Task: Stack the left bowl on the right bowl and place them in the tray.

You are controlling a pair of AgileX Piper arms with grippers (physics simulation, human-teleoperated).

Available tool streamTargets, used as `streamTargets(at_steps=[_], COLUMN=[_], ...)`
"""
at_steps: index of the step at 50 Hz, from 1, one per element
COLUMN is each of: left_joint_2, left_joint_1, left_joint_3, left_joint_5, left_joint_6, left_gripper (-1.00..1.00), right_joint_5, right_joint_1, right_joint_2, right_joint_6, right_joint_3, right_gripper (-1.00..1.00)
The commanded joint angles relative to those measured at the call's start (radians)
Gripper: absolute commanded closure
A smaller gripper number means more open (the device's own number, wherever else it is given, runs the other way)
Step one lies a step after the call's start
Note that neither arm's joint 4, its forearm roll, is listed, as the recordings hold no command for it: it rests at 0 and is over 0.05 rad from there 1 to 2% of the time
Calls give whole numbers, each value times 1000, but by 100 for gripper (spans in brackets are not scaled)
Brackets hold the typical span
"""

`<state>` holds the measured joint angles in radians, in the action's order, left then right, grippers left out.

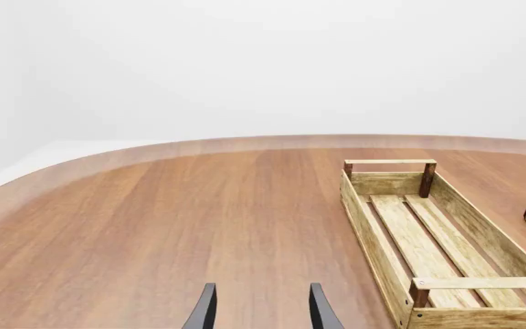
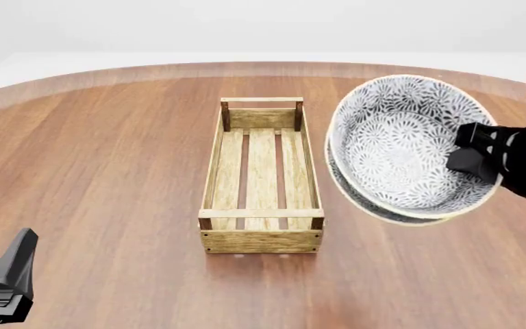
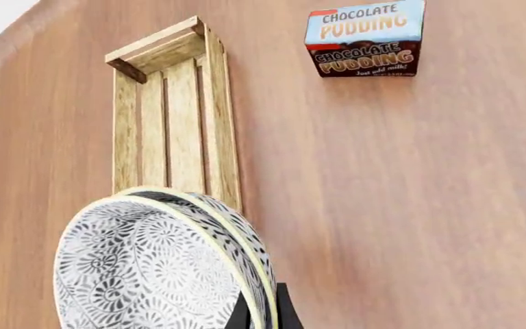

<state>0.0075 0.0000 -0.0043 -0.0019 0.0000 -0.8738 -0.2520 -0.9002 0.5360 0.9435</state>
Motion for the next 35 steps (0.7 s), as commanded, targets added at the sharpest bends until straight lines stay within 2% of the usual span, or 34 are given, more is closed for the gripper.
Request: streamTargets(at_steps=[1,4,7,8,10,13,18,20,30,35], left_joint_2=[0,0,0,0,0,0,0,0,0,0], left_joint_1=[0,0,0,0,0,0,0,0,0,0], left_joint_3=[0,0,0,0,0,0,0,0,0,0], left_joint_5=[0,0,0,0,0,0,0,0,0,0], left_joint_6=[0,0,0,0,0,0,0,0,0,0], left_gripper=[-100,-100,-100,-100,-100,-100,-100,-100,-100,-100], right_joint_5=[-52,-43,-44,-29,-29,-14,-2,24,64,80], right_joint_1=[-24,-43,-43,-76,-76,-90,-101,-111,-127,-137], right_joint_2=[-143,-204,-204,-282,-283,-392,-448,-537,-671,-683], right_joint_6=[-29,-29,-29,-9,-9,-4,4,14,34,44], right_joint_3=[257,301,301,359,360,450,490,531,608,598], right_gripper=[100,100,100,100,100,100,100,100,100,100])
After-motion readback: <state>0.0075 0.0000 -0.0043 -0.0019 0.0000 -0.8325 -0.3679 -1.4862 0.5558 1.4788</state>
